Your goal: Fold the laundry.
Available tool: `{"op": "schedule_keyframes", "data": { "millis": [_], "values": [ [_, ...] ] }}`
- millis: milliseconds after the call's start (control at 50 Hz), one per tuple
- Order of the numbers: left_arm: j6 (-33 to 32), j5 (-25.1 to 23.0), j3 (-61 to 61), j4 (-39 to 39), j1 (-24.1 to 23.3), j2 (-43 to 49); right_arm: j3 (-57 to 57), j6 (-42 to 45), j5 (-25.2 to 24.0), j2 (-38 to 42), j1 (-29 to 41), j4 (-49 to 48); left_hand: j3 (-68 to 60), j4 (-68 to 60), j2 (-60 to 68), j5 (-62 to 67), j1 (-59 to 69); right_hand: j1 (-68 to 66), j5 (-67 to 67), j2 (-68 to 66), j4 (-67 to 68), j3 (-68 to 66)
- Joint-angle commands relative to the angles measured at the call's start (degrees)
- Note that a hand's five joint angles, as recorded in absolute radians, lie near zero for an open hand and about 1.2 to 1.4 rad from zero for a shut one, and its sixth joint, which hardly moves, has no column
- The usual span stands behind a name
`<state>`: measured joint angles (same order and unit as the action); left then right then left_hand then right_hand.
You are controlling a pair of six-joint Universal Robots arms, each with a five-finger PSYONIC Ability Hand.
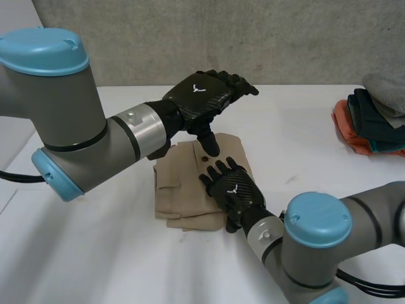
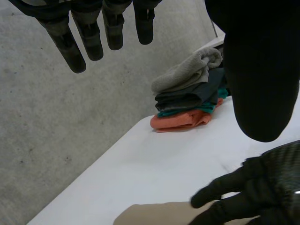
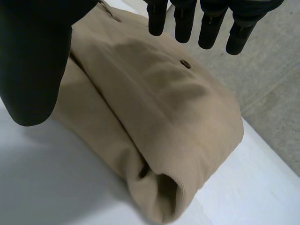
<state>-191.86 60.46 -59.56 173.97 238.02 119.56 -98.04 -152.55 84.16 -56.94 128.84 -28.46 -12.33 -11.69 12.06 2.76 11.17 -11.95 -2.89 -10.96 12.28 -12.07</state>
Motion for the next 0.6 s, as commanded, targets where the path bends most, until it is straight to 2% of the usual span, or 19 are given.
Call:
{"op": "schedule_keyframes", "data": {
  "millis": [20, 100, 180, 240, 280, 300, 520, 600],
  "values": [
    [0.1, 0.7, -0.6, 0.1, -0.4, 0.6, 5.9, 0.5, 2.5, 7.0, 0.0, -7.0, 0.9, 0.3, -0.7, -1.4, 0.2, 2.0, 2.9, 1.0, -2.3, 2.1],
    [0.1, 0.7, -0.6, 0.2, -0.4, 0.7, 8.7, 0.8, 2.9, 9.2, 0.0, -7.0, 0.9, 0.3, -0.7, -1.4, 0.2, 2.0, 2.9, 1.0, -2.3, 2.1],
    [0.2, 0.6, -0.6, 0.1, -0.1, 0.7, 11.5, 0.9, 2.8, 11.1, -0.1, -7.0, 0.9, 0.3, -0.7, -1.4, 0.2, -3.5, -2.6, -4.5, 3.2, -3.4],
    [0.2, 0.6, -0.6, 0.1, 0.0, 0.7, 13.4, 1.4, 2.7, 12.2, -0.1, -6.7, 0.9, 0.3, -0.7, -1.4, 0.2, -21.6, -20.7, -22.6, 21.3, -21.5],
    [0.1, 0.6, -0.6, 0.1, 0.1, 0.7, 13.9, 1.4, 2.3, 12.1, -0.1, -6.8, 0.9, 0.3, -0.7, -1.4, 0.2, -57.0, -56.1, -58.0, 56.7, -56.9],
    [0.2, 0.6, -0.5, 0.1, 0.2, 0.6, 14.0, 1.4, 2.2, 11.9, -0.1, -6.8, 0.9, 0.3, -0.7, -1.4, 0.2, -67.9, -67.0, -68.9, 67.6, -67.8],
    [0.1, 0.6, 0.2, 0.3, 0.2, -0.4, 20.2, 0.1, 2.1, 7.6, -0.9, -7.6, 0.8, 0.1, -0.5, -1.2, 0.4, -68.0, -67.1, -69.0, 67.7, -67.9],
    [0.1, 0.7, 0.7, 0.6, 1.3, -2.0, 24.4, 0.2, 2.4, 7.3, -3.3, -7.6, 0.8, 0.1, -0.5, -1.2, 0.4, -68.0, -67.1, -69.0, 67.7, -67.9]
  ]
}}
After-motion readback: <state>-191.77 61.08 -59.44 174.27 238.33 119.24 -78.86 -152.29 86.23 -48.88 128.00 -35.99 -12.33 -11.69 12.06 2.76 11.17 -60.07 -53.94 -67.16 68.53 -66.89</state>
